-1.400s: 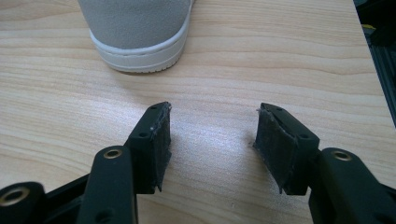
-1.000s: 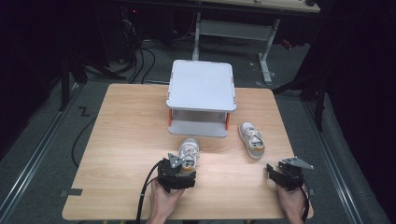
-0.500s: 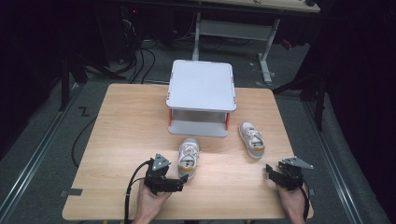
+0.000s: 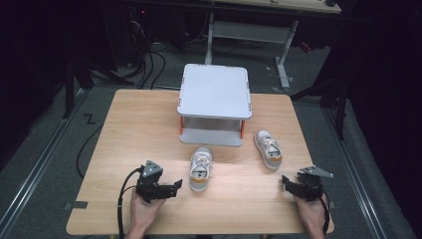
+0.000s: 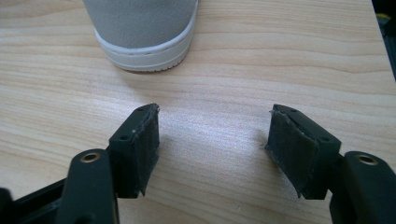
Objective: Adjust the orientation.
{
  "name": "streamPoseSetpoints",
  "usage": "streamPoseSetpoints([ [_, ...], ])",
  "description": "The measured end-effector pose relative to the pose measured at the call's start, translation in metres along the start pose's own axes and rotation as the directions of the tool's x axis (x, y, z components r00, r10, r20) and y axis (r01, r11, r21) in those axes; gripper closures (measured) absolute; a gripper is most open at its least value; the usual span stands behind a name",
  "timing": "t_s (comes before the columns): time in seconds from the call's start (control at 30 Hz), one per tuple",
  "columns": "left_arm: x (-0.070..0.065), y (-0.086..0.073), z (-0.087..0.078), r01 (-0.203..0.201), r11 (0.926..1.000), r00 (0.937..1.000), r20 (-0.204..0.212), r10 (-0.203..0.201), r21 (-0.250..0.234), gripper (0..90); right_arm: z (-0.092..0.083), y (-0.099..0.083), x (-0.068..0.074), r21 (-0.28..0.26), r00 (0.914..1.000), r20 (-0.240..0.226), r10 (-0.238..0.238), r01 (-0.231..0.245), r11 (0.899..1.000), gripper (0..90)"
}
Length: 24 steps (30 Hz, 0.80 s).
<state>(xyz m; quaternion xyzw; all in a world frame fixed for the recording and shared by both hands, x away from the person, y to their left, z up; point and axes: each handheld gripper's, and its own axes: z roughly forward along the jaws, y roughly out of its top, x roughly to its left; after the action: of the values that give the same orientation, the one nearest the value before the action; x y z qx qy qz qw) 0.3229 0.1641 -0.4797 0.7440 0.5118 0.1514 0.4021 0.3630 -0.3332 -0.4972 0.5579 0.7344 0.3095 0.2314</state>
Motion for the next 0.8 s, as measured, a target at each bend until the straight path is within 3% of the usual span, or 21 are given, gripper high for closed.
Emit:
streamPoseSetpoints([
  [0.03,0.003,-0.001,0.002,-0.004,0.9999,0.9997,-0.023,0.004,0.01,15.7,0.0,0.0,0.0,0.004,1.0,-0.004,0.006,-0.006,1.0,33.0],
  [0.07,0.008,-0.002,0.005,-0.024,0.9992,0.997,-0.073,0.026,0.033,16.2,-0.001,0.001,-0.001,0.005,0.9999,-0.013,0.01,-0.01,1.0,31.9],
  [0.1,0.008,-0.002,0.005,-0.024,0.9992,0.997,-0.073,0.026,0.033,16.3,-0.002,0.001,-0.001,0.001,0.9998,-0.016,0.011,-0.011,1.0,31.6],
  [0.23,0.021,-0.003,0.011,-0.032,0.998,0.9853,-0.166,0.041,0.055,17.1,-0.009,0.004,0.0,-0.032,0.9984,-0.051,0.025,-0.027,0.999,28.8],
  [0.3,0.023,-0.003,0.013,-0.028,0.998,0.9836,-0.176,0.038,0.058,17.1,-0.012,0.006,0.0,-0.043,0.9978,-0.063,0.02,-0.023,0.999,28.1],
  [0.47,0.031,-0.006,0.021,-0.026,0.9961,0.9719,-0.231,0.045,0.085,16.9,-0.025,0.021,0.007,-0.09,0.9927,-0.12,0.009,-0.02,0.996,25.3],
  [0.67,0.031,-0.009,0.022,-0.027,0.9982,0.9704,-0.239,0.039,0.053,17.2,-0.027,0.037,0.015,-0.097,0.9897,-0.143,-0.01,-0.004,0.995,25.1],
  [0.8,0.029,-0.01,0.023,-0.023,0.9989,0.9676,-0.25,0.033,0.042,17.1,-0.023,0.059,0.02,-0.109,0.9874,-0.157,-0.024,0.007,0.994,21.6],
])
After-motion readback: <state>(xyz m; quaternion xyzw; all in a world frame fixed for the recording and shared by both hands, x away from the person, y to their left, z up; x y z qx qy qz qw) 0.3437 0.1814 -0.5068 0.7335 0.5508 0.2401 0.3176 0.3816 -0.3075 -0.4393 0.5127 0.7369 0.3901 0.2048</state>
